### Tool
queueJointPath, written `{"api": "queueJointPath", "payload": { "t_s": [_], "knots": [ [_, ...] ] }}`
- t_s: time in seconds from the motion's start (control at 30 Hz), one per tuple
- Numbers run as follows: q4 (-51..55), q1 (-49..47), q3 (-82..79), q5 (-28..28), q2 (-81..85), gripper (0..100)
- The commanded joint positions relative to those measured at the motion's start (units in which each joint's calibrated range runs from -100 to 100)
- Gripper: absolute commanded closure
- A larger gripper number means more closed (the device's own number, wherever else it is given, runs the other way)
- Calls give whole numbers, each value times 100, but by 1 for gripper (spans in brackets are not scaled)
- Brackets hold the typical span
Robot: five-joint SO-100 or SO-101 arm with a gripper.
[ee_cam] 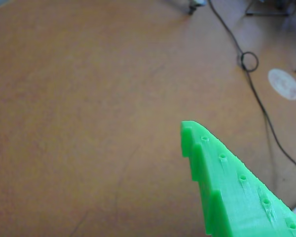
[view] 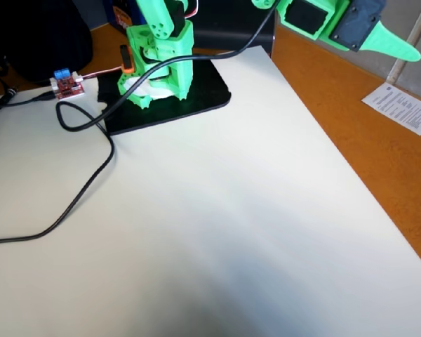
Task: Remove orange objects from table
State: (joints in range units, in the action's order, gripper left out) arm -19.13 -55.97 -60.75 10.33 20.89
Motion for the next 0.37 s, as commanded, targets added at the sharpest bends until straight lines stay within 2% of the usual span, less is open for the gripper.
{"api": "queueJointPath", "payload": {
  "t_s": [0.0,0.07,0.13,0.17,0.2,0.33],
  "knots": [
    [52,284,-175,-137,450,44],
    [530,639,-534,-376,911,44],
    [1633,1238,-1037,-611,1725,44],
    [2152,1615,-1406,-742,2187,44],
    [3003,2443,-2200,-781,3135,44],
    [5135,4070,-3460,-440,5032,44]
  ]
}}
